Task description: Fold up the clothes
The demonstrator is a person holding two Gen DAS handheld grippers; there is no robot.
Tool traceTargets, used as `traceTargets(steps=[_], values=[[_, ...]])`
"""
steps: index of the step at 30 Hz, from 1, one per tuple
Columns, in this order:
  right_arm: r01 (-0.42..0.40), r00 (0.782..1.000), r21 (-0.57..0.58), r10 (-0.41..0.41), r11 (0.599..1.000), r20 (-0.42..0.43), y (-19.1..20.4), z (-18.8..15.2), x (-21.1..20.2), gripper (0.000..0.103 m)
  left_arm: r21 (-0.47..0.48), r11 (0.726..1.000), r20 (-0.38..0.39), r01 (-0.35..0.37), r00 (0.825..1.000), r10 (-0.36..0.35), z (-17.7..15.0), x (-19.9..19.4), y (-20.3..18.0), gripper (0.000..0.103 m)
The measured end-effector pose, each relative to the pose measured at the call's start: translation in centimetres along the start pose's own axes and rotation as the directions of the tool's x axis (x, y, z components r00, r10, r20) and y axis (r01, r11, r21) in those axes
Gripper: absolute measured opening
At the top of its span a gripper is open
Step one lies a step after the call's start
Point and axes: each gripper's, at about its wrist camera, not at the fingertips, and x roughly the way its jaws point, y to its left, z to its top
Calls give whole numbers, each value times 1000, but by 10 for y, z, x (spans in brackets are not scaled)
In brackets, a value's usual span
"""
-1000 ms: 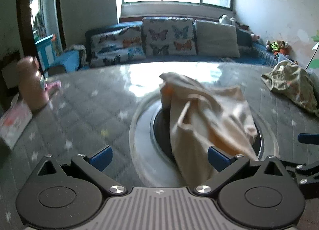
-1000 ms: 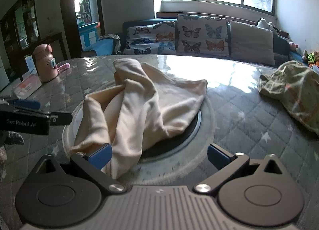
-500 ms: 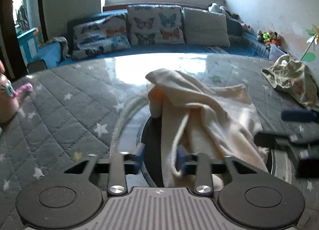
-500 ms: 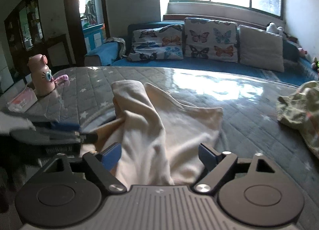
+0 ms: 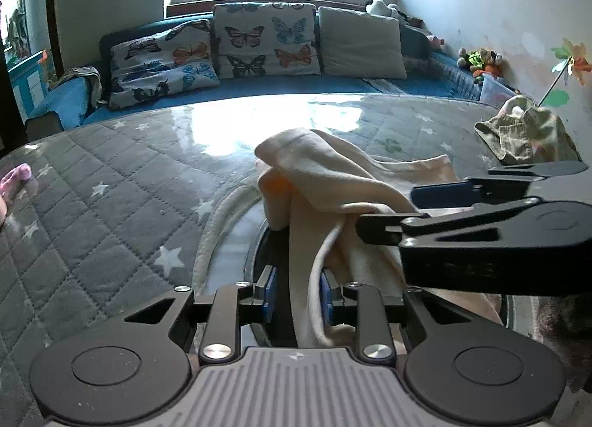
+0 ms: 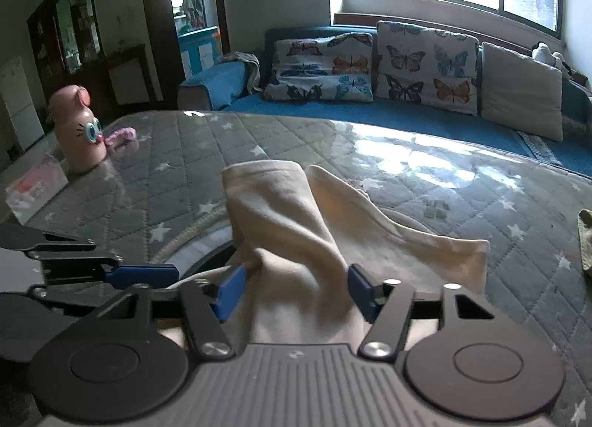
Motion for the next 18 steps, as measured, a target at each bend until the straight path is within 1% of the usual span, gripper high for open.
traceTargets(steps=[2,3,4,5,7,8,12,18], values=[[6,1000,13,-6,1000,6,-5,-1,-3,33,3,1000,-6,1,1000,-1,3,7,-1,27],[9,1000,19,-9,1000,9,-7,-1,-5,29,-1,1000,-7,5,1000,-5,3,10,0,27],[11,1000,25,-12,1000,12,-10,-2,-6,22,-6,1000,-8,11,1000,-11,4,12,0,25],[14,1000,31,-15,999,16,-12,-2,-8,15,-11,1000,-9,14,1000,-15,4,15,1,18],[20,1000,44,-21,999,22,-17,-3,-11,9,-16,1000,-4,18,1000,-19,4,16,2,10],[23,999,50,-24,998,25,-20,-4,-12,6,-17,1000,1,18,1000,-18,3,15,3,7],[33,999,76,-36,997,36,-30,-5,-18,5,-41,999,37,-7,999,8,0,0,11,4],[103,991,116,-112,988,77,-53,-14,-56,5,-87,994,79,-61,995,68,-6,-29,31,3]])
